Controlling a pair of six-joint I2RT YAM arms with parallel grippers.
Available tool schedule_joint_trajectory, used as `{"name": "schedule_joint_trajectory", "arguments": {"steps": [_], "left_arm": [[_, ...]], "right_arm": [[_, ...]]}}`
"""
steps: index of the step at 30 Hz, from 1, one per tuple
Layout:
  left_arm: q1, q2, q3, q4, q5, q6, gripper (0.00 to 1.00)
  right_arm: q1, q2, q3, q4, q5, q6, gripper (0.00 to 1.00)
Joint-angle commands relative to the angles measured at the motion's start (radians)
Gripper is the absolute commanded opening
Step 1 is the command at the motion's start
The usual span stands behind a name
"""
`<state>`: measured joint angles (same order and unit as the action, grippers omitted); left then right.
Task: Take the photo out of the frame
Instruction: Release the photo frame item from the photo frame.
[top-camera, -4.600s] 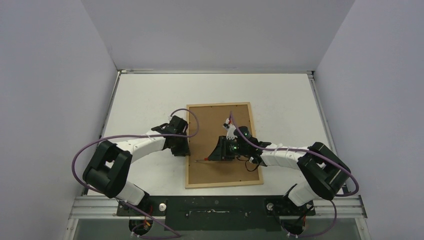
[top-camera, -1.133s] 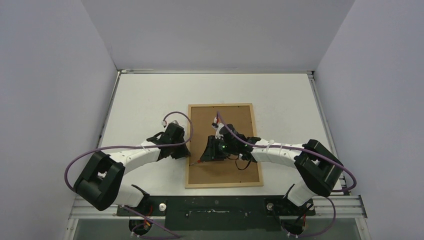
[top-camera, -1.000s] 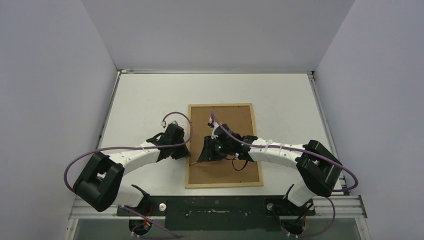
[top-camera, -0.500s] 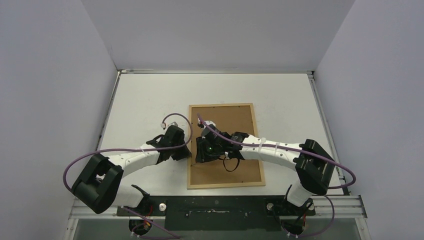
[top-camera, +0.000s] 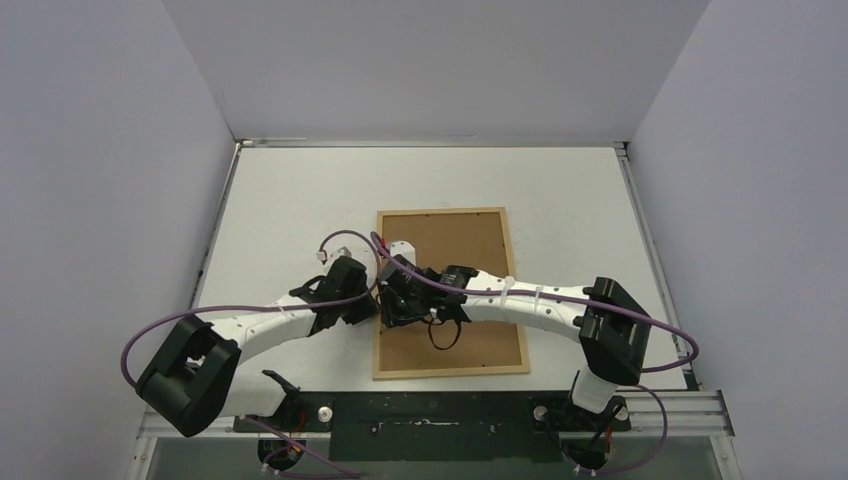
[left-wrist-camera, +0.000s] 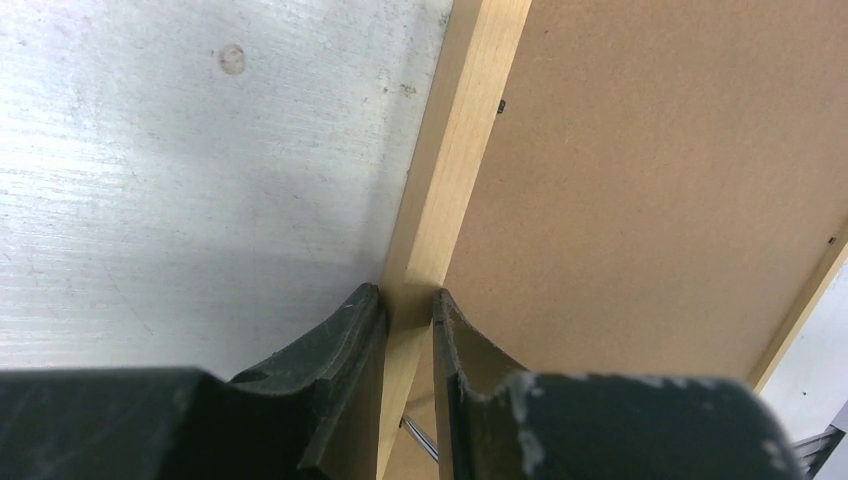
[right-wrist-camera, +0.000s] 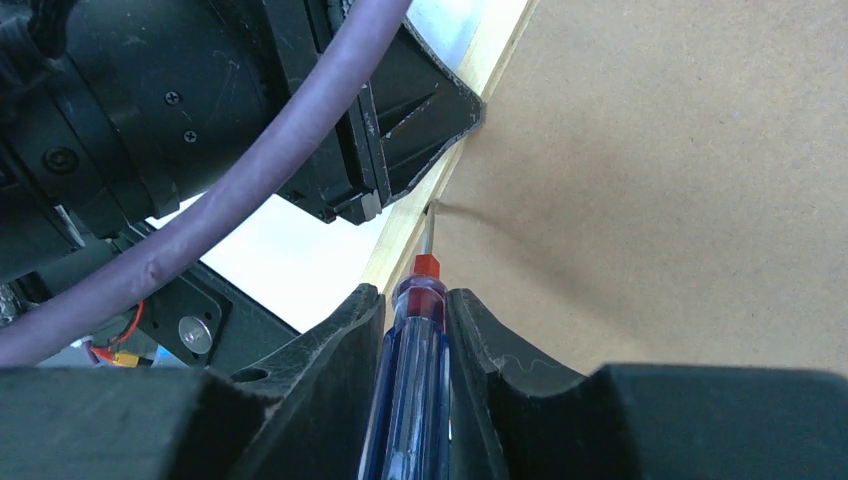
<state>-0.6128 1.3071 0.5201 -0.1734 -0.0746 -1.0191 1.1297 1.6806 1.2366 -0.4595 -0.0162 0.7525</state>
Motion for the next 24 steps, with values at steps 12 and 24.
{"name": "schedule_joint_trajectory", "arguments": {"steps": [12, 24], "left_arm": [[-0.036, -0.059, -0.052, 0.015, 0.082, -0.094, 0.0], [-0.035, -0.075, -0.021, -0.054, 0.082, -0.001, 0.0]], "right_arm": [[0.063, -0.038, 0.061, 0.12, -0.051, 0.195, 0.0], [-0.039, -0.335, -0.108, -0.057, 0.087, 0.198, 0.0]]}}
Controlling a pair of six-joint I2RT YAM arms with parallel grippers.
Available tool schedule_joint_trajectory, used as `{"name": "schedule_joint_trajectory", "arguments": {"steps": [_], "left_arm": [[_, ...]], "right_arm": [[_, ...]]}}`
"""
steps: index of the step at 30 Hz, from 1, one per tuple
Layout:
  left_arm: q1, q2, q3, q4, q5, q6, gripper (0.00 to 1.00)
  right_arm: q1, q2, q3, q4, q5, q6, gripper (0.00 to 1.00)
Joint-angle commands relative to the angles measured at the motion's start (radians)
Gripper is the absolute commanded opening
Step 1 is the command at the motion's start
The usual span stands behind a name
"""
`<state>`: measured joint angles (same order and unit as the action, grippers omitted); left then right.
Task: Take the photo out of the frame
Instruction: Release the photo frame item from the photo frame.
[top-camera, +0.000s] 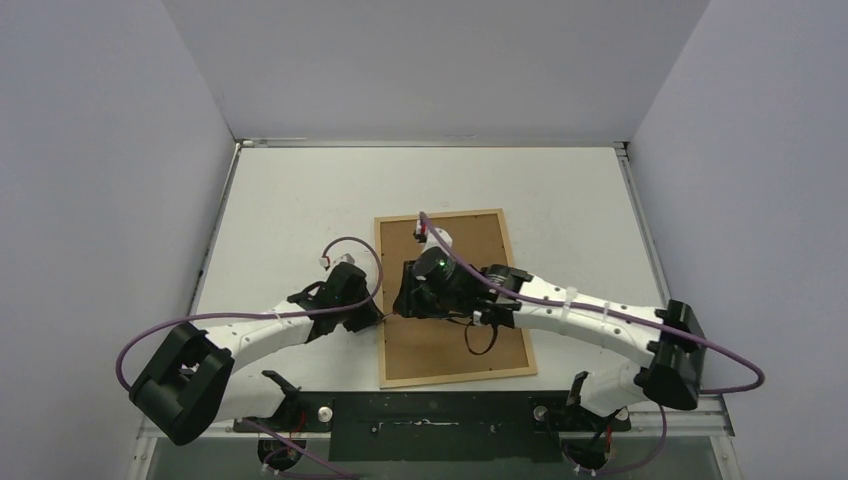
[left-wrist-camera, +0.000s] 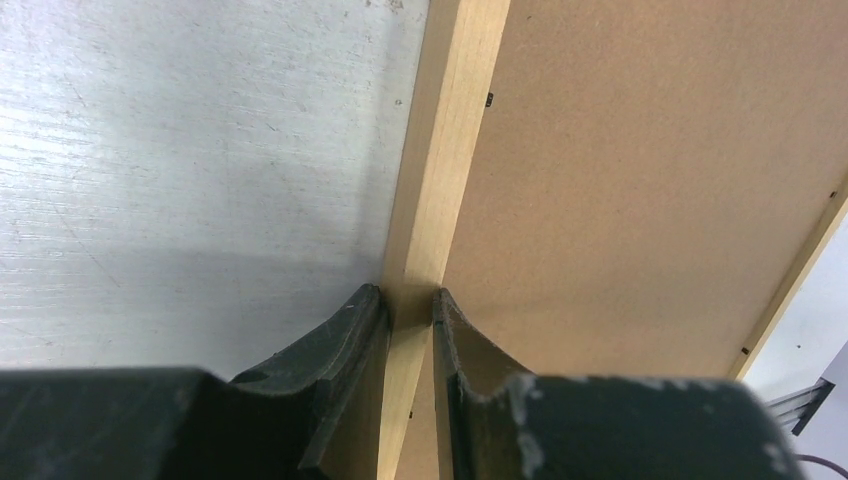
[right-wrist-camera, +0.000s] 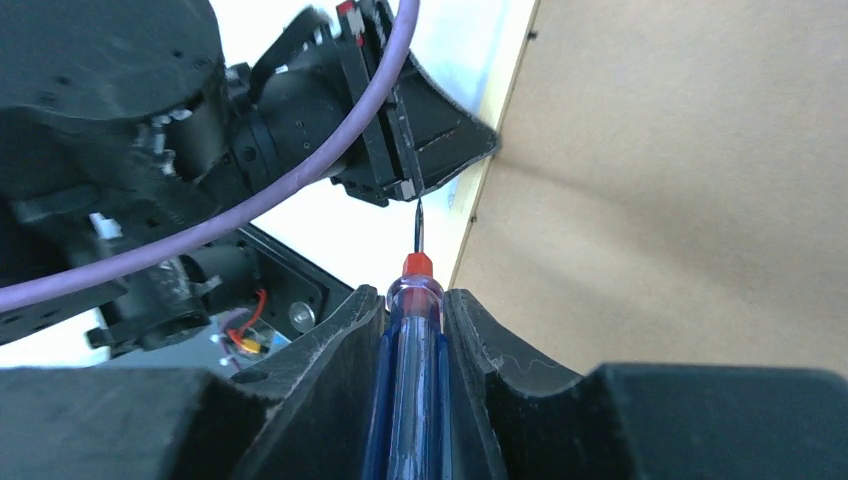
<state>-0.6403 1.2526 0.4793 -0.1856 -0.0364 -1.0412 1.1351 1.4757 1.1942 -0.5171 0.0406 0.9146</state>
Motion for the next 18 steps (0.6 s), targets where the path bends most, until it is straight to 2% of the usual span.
{"name": "schedule_joint_trajectory", "arguments": {"steps": [1, 4, 6, 13, 18], "left_arm": [[-0.006, -0.023, 0.021, -0.047, 0.044, 0.024, 0.0], [-0.005, -0.036, 0.023, -0.053, 0.044, 0.032, 0.0], [-0.005, -0.043, 0.029, -0.06, 0.044, 0.041, 0.0], [-0.005, -0.042, 0.034, -0.072, 0.051, 0.067, 0.0], [-0.007, -0.049, 0.022, -0.07, 0.065, 0.067, 0.0]], "right_arm": [[-0.056, -0.151, -0.082, -0.014, 0.029, 0.04, 0.0], [-0.088, -0.196, -0.13, -0.06, 0.037, 0.041, 0.0], [-0.113, -0.231, -0.192, -0.015, -0.001, 0.043, 0.0], [-0.169, -0.211, -0.366, 0.272, -0.243, 0.113, 0.0], [-0.17, -0.187, -0.451, 0.457, -0.316, 0.164, 0.0]]}}
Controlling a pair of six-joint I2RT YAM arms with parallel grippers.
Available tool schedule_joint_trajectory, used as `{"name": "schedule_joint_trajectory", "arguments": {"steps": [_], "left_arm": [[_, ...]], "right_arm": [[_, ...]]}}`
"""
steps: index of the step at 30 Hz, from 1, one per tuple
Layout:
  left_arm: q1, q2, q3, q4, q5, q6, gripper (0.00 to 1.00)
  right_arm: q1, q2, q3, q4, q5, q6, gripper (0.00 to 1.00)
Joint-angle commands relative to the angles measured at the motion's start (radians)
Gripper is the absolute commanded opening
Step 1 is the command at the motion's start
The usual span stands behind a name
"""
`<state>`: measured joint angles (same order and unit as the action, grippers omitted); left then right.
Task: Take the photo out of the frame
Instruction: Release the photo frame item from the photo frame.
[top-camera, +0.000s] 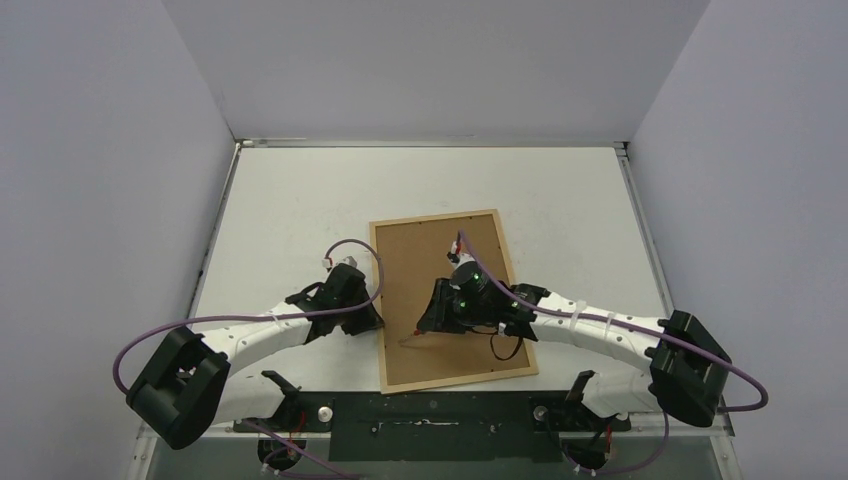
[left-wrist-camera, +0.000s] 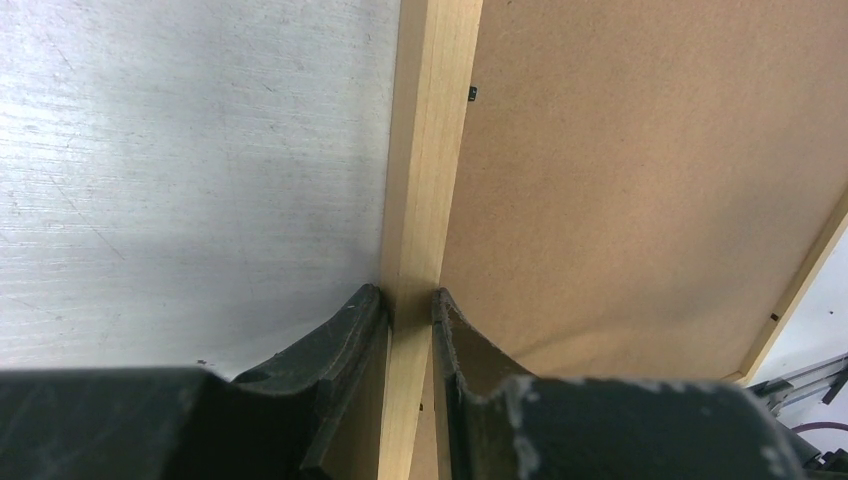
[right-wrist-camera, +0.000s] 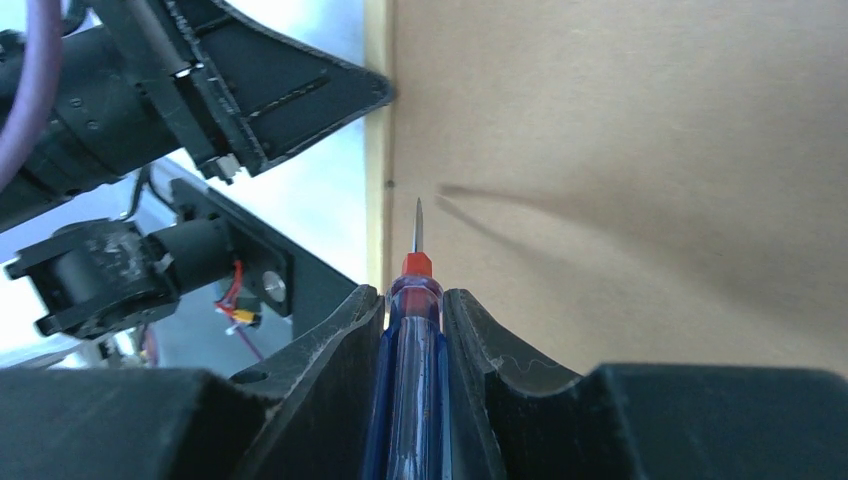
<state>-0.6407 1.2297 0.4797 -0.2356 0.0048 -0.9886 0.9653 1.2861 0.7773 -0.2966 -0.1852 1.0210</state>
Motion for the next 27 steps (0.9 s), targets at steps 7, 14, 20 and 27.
{"name": "schedule_joint_trajectory", "arguments": {"steps": [7, 14, 20, 27], "left_arm": [[-0.006, -0.029, 0.014, -0.005, 0.041, 0.014, 0.0], [-0.007, -0.021, 0.016, 0.002, 0.047, 0.007, 0.0], [-0.007, -0.025, 0.017, 0.004, 0.047, 0.007, 0.0], [-0.007, -0.03, 0.015, 0.006, 0.048, 0.004, 0.0]], "right_arm": [[-0.011, 0.033, -0.1, 0.357, -0.112, 0.092, 0.0], [-0.013, 0.051, -0.14, 0.376, -0.114, 0.118, 0.0], [-0.013, 0.04, -0.156, 0.353, -0.097, 0.111, 0.0], [-0.013, 0.066, -0.176, 0.4, -0.09, 0.122, 0.0]]}}
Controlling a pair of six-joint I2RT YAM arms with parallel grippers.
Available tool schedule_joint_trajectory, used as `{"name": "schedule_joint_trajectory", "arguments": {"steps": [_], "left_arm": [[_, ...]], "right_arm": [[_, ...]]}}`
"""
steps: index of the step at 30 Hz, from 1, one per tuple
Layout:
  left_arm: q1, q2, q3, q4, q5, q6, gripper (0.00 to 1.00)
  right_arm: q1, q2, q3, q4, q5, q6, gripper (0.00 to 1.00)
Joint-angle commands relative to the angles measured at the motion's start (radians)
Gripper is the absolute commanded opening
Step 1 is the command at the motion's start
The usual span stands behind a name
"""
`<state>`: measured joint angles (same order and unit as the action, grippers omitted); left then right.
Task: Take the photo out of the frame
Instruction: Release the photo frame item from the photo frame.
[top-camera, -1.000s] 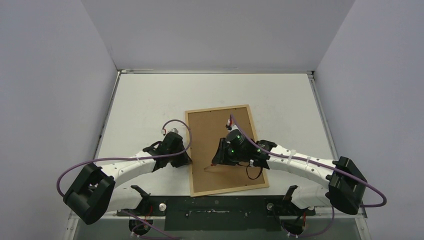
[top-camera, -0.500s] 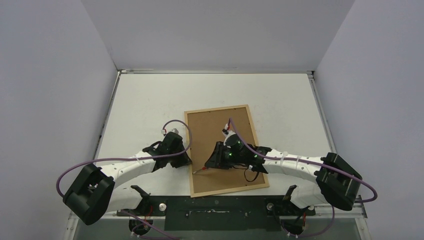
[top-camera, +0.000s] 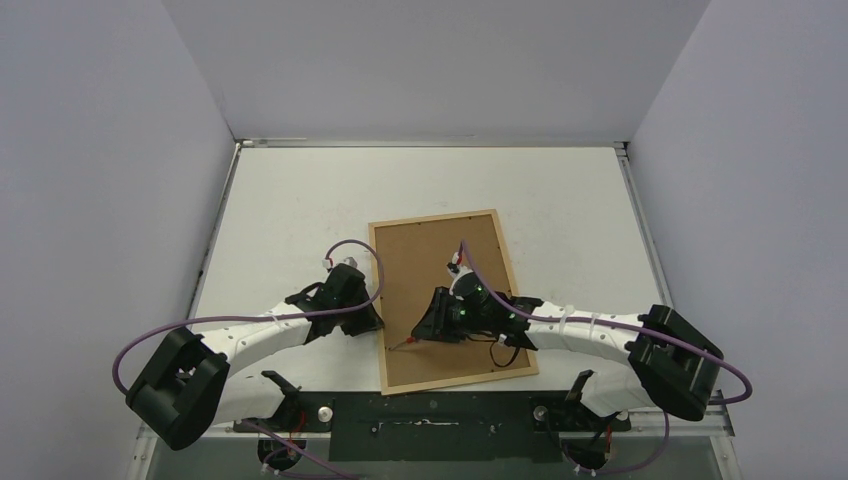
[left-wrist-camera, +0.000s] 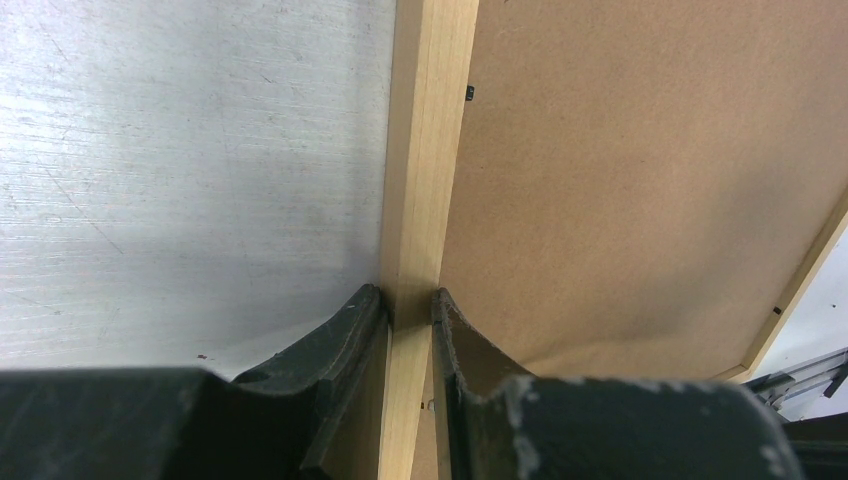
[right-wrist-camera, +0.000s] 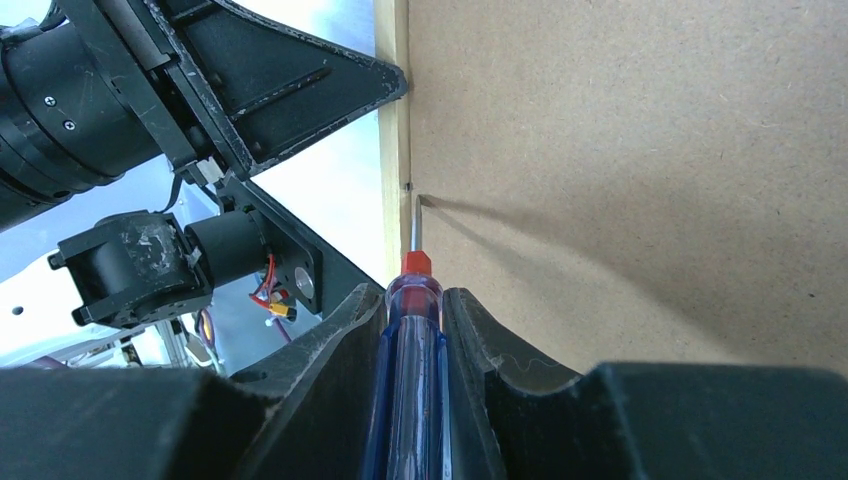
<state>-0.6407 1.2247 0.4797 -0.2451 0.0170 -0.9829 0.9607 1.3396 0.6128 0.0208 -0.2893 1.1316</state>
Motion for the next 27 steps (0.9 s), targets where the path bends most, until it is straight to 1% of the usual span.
{"name": "schedule_joint_trajectory", "arguments": {"steps": [1, 7, 16, 21, 27], "left_arm": [[-0.007, -0.026, 0.014, 0.016, 0.036, -0.002, 0.0], [-0.007, -0.025, 0.008, 0.026, 0.041, -0.007, 0.0], [-0.007, -0.02, 0.007, 0.044, 0.046, -0.015, 0.0], [-0.007, -0.021, -0.006, 0.063, 0.044, -0.042, 0.0], [-0.008, -0.025, -0.039, 0.118, 0.033, -0.112, 0.0]], "right_arm": [[-0.008, 0.015, -0.017, 0.095, 0.015, 0.016, 0.0], [-0.008, 0.019, -0.024, 0.11, 0.04, 0.016, 0.0], [-0.005, 0.05, -0.018, 0.125, 0.022, 0.019, 0.0], [0.018, 0.053, 0.019, 0.07, 0.035, 0.008, 0.0], [0.098, 0.057, 0.135, -0.123, 0.149, -0.072, 0.0]]}}
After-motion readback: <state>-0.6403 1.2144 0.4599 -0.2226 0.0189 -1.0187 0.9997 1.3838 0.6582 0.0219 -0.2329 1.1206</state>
